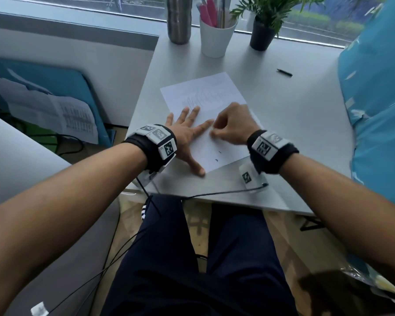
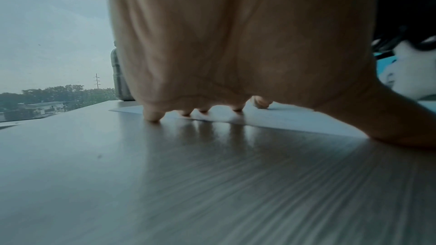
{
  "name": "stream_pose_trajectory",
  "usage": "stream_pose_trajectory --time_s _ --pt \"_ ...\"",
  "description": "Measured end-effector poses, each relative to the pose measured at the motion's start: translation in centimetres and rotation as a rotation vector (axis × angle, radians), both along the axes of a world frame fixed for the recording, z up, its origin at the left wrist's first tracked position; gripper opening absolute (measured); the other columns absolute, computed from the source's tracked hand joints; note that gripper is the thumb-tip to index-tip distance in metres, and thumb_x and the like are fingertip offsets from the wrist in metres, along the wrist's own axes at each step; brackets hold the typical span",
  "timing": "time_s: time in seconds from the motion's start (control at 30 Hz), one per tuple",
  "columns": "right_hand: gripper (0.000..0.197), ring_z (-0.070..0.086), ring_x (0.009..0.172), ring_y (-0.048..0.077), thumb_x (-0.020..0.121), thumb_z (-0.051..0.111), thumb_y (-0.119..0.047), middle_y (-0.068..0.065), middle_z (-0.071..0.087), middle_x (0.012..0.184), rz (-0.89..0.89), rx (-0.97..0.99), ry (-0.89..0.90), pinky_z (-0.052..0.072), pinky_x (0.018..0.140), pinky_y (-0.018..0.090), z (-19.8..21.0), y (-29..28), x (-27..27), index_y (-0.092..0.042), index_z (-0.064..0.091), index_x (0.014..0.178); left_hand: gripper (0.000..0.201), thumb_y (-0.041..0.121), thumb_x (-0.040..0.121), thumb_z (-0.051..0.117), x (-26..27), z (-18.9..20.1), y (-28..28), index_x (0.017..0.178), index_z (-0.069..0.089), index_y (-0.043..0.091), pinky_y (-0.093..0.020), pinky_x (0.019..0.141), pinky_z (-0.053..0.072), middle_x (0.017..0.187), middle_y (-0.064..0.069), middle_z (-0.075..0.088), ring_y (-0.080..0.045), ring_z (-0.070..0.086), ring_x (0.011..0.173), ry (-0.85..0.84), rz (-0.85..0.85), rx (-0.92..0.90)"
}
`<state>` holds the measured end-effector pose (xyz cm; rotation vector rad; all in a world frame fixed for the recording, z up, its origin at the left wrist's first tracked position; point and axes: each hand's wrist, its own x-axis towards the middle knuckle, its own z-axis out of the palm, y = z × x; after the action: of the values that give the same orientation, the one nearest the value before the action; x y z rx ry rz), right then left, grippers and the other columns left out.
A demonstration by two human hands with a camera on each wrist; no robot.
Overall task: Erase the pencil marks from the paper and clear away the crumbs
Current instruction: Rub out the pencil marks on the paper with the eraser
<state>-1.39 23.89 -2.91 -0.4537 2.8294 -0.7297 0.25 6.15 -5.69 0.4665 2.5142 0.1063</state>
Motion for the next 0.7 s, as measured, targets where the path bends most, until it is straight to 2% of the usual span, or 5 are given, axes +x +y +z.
stream_pose_trajectory --time_s 0.1,0.27,0.4,0.57,0.7 --pt "0.01 0.057 0.054 0.003 0.071 0.077 -0.018 0.001 0.072 0.067 0.215 0.013 -0.088 0.042 0.053 0.009 -0.8 -1.8 3.6 -0.009 0.074 0.066 0.154 0.087 0.035 0.073 0.0 -0.1 0.1 0.148 -0.023 0.044 -0.058 0.115 -0.015 0.152 -0.003 -0.042 -0.028 -0.036 0.141 0.004 -0.009 -0.016" --pt "0.014 0.067 0.07 0.012 0.072 0.078 -0.024 0.002 0.074 0.075 -0.022 -0.001 -0.001 0.045 0.066 0.013 0.1 0.3 -0.6 -0.011 0.078 0.076 0.152 0.086 0.036 0.074 0.1 0.0 0.1 0.148 -0.021 0.046 -0.057 0.115 -0.016 0.153 -0.002 -0.04 -0.027 -0.035 0.141 -0.003 -0.004 -0.001" --pt "0.011 0.062 0.058 0.01 0.071 0.078 -0.02 0.002 0.071 0.069 0.211 -0.002 -0.097 0.045 0.054 0.013 -0.8 -1.8 3.0 -0.01 0.075 0.067 0.156 0.087 0.033 0.073 0.0 -0.1 0.1 0.147 -0.024 0.045 -0.059 0.115 -0.015 0.152 -0.003 -0.042 -0.028 -0.036 0.14 -0.001 -0.011 -0.016" --pt "0.014 0.061 0.065 0.007 0.071 0.078 -0.027 0.002 0.074 0.073 -0.024 -0.01 -0.007 0.041 0.063 0.012 -0.2 0.0 -0.9 -0.013 0.078 0.074 0.153 0.086 0.036 0.074 0.2 0.1 0.1 0.148 -0.022 0.044 -0.057 0.114 -0.016 0.153 -0.002 -0.041 -0.027 -0.036 0.141 -0.006 -0.008 -0.008" --pt "0.01 0.06 0.056 0.007 0.071 0.078 -0.019 0.003 0.072 0.071 0.196 -0.001 -0.1 0.04 0.052 0.007 -0.8 -1.7 2.5 -0.01 0.075 0.069 0.154 0.087 0.036 0.074 0.0 0.0 0.2 0.147 -0.024 0.043 -0.058 0.115 -0.015 0.152 -0.003 -0.042 -0.027 -0.037 0.14 -0.006 -0.013 -0.024"
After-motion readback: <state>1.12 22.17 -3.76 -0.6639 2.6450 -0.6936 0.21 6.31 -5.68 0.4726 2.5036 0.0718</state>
